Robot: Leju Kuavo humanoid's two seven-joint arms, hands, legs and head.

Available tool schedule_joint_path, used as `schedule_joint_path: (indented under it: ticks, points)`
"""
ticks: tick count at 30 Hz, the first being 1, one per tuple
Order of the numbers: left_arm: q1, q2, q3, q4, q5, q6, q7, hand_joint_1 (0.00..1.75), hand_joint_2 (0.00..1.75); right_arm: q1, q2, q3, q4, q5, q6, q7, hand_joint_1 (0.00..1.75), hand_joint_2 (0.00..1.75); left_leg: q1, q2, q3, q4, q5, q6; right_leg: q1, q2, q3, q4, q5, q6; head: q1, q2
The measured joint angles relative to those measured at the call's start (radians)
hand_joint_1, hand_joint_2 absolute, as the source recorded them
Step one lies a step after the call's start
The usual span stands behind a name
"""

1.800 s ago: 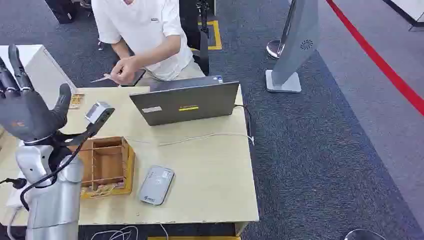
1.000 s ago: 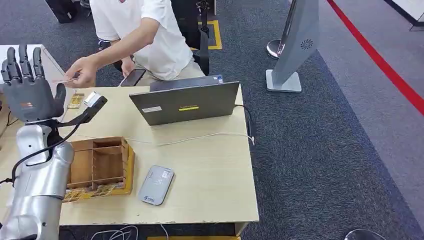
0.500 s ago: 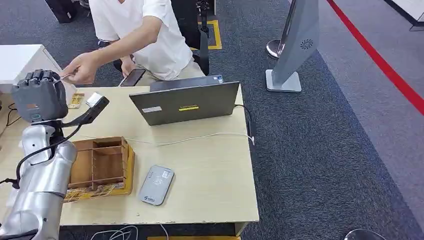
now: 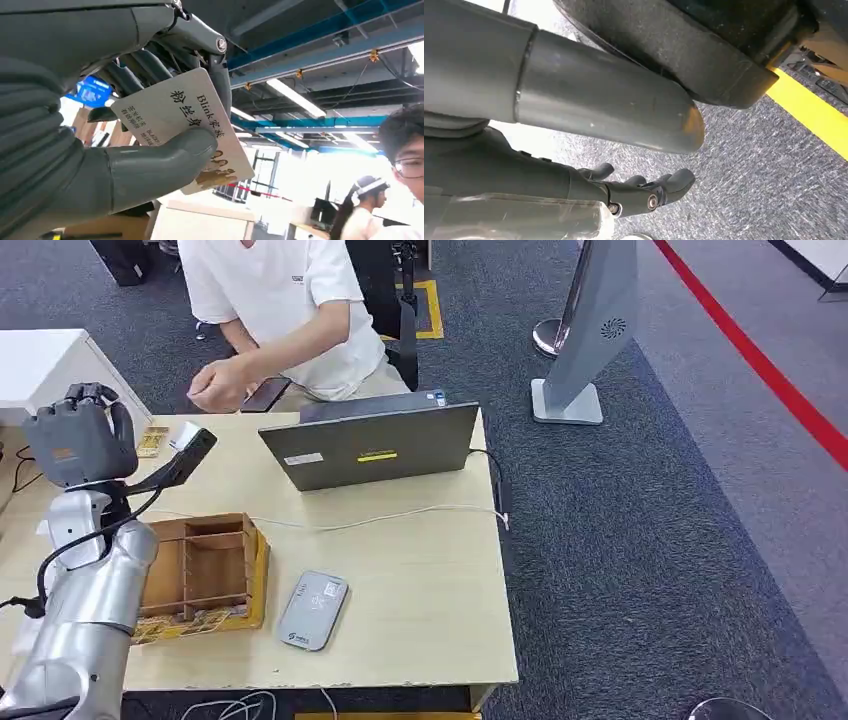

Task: Pass the card to the sensor for recognition and then transmit it.

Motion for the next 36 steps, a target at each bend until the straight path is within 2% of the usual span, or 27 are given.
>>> schedule_joint_path:
  ticks: [3, 5, 10, 11, 13, 17, 22, 23, 24, 26, 27, 29, 31, 32, 34, 35, 36]
  points:
    - [0.041, -0.045, 0.0, -0.089, 0.066, 0.002, -0.084, 1.75, 1.75, 0.0, 0.0, 0.0, 0.0, 0.0, 0.002, 0.003, 0.0, 0.0, 0.0, 0.0, 0.0, 0.0, 0.0, 0.0, 0.0, 0.0, 0.0, 0.0, 0.0, 0.0, 0.0, 0.0]
    - [0.109, -0.095, 0.0, -0.22, 0.107, 0.002, -0.168, 1.75, 1.75, 0.0, 0.0, -0.001, 0.0, -0.004, 0.002, 0.005, 0.0, 0.0, -0.001, 0.0, 0.0, 0.0, -0.001, 0.001, 0.0, 0.0, 0.001, -0.001, 0.0, 0.001, 0.0, 0.0]
    - [0.387, -0.231, -0.034, -0.604, 0.222, 0.003, -0.377, 1.75, 1.75, 0.002, 0.0, -0.02, 0.003, -0.042, -0.013, 0.027, 0.0, 0.0, -0.002, 0.007, 0.0, 0.0, -0.006, 0.003, -0.001, 0.006, 0.0, -0.002, -0.002, 0.002, 0.0, 0.0]
    - [0.433, -0.249, -0.042, -0.662, 0.229, 0.003, -0.402, 1.75, 1.75, 0.003, 0.0, -0.026, 0.003, -0.045, -0.016, 0.028, 0.0, 0.0, -0.002, 0.007, 0.0, 0.0, -0.006, 0.003, -0.001, 0.006, 0.0, -0.002, -0.002, 0.003, 0.0, 0.0]
    - [0.493, -0.275, -0.053, -0.739, 0.236, 0.003, -0.415, 1.75, 1.75, 0.003, 0.0, -0.03, 0.004, -0.05, -0.018, 0.034, 0.0, 0.0, -0.001, 0.005, 0.0, 0.0, -0.007, 0.003, -0.001, 0.004, 0.0, -0.002, -0.003, 0.004, 0.0, 0.0]
    - [0.605, -0.33, -0.056, -0.891, 0.243, 0.003, -0.523, 1.75, 1.75, 0.005, 0.001, -0.046, 0.005, -0.059, -0.027, 0.038, 0.0, 0.0, -0.001, 0.005, 0.0, 0.0, -0.007, 0.003, -0.001, 0.004, 0.0, -0.002, -0.003, 0.004, -0.001, 0.0]
    - [0.697, -0.348, -0.072, -1.022, 0.205, 0.003, -0.538, 1.75, 1.75, 0.007, 0.002, -0.056, 0.005, -0.066, -0.038, 0.047, 0.0, 0.0, 0.0, 0.005, 0.002, -0.001, -0.007, 0.002, -0.001, 0.004, 0.001, -0.002, -0.004, 0.003, -0.003, 0.0]
    - [0.711, -0.348, -0.074, -1.033, 0.193, 0.003, -0.534, 1.75, 1.75, 0.008, 0.002, -0.06, 0.005, -0.068, -0.04, 0.048, 0.0, 0.0, 0.0, 0.004, 0.001, 0.0, -0.007, 0.002, 0.0, 0.003, 0.001, -0.002, -0.004, 0.003, -0.002, 0.0]
    - [0.722, -0.345, -0.079, -1.041, 0.168, 0.003, -0.505, 1.75, 1.75, 0.007, 0.002, -0.061, 0.006, -0.08, -0.044, 0.048, 0.0, 0.0, 0.0, 0.002, 0.001, 0.0, -0.006, 0.002, 0.0, 0.001, 0.002, -0.002, -0.004, 0.004, -0.002, 0.0]
    - [0.754, -0.328, -0.111, -1.065, 0.104, 0.003, -0.385, 1.75, 1.75, 0.005, 0.003, -0.061, 0.009, -0.105, -0.056, 0.045, 0.0, 0.0, 0.0, 0.002, 0.001, -0.001, -0.007, 0.002, 0.0, 0.002, 0.002, -0.002, -0.004, 0.004, -0.002, 0.0]
    - [0.768, -0.316, -0.13, -1.077, 0.086, 0.003, -0.35, 1.75, 1.75, 0.006, 0.003, -0.061, 0.011, -0.109, -0.057, 0.045, 0.0, 0.0, 0.0, 0.002, 0.001, -0.001, -0.007, 0.002, 0.0, 0.002, 0.002, -0.002, -0.004, 0.004, -0.002, 0.0]
    - [0.79, -0.311, -0.139, -1.08, 0.07, 0.003, -0.362, 1.75, 1.75, 0.006, 0.003, -0.061, 0.013, -0.111, -0.055, 0.047, 0.0, 0.0, 0.0, 0.002, 0.001, 0.0, -0.007, 0.002, 0.0, 0.001, 0.002, -0.002, -0.004, 0.004, -0.002, 0.0]
    - [0.823, -0.298, -0.144, -1.068, 0.005, 0.003, -0.314, 1.75, 1.75, 0.006, 0.006, -0.061, 0.013, -0.116, -0.056, 0.051, 0.0, 0.0, -0.001, 0.002, 0.002, 0.0, -0.007, 0.002, -0.001, 0.002, 0.002, -0.002, -0.004, 0.004, -0.002, 0.0]
    - [0.834, -0.275, -0.155, -1.043, -0.032, 0.002, -0.248, 1.75, 1.75, 0.006, 0.006, -0.063, 0.013, -0.119, -0.058, 0.054, 0.0, 0.0, -0.001, 0.002, 0.002, -0.001, -0.007, 0.002, -0.001, 0.002, 0.002, -0.002, -0.004, 0.004, -0.002, 0.0]
    - [0.847, -0.207, -0.197, -0.957, -0.063, -0.015, -0.066, 1.75, 1.75, 0.005, 0.008, -0.067, 0.013, -0.118, -0.057, 0.056, 0.0, 0.0, 0.0, 0.002, 0.002, -0.001, -0.007, 0.002, -0.001, 0.002, 0.002, -0.002, -0.004, 0.004, -0.002, 0.0]
    - [0.85, -0.177, -0.218, -0.917, -0.063, -0.018, -0.009, 1.75, 1.75, 0.006, 0.008, -0.067, 0.013, -0.114, -0.055, 0.055, 0.0, 0.0, 0.0, 0.003, 0.002, -0.001, -0.007, 0.002, 0.0, 0.002, 0.002, -0.002, -0.004, 0.004, -0.002, 0.0]
    - [0.849, -0.152, -0.231, -0.881, -0.058, -0.018, 0.022, 1.75, 1.75, 0.006, 0.008, -0.067, 0.012, -0.111, -0.055, 0.052, 0.0, 0.0, 0.0, 0.003, 0.002, -0.001, -0.007, 0.002, 0.0, 0.002, 0.002, -0.002, -0.004, 0.004, -0.004, 0.0]
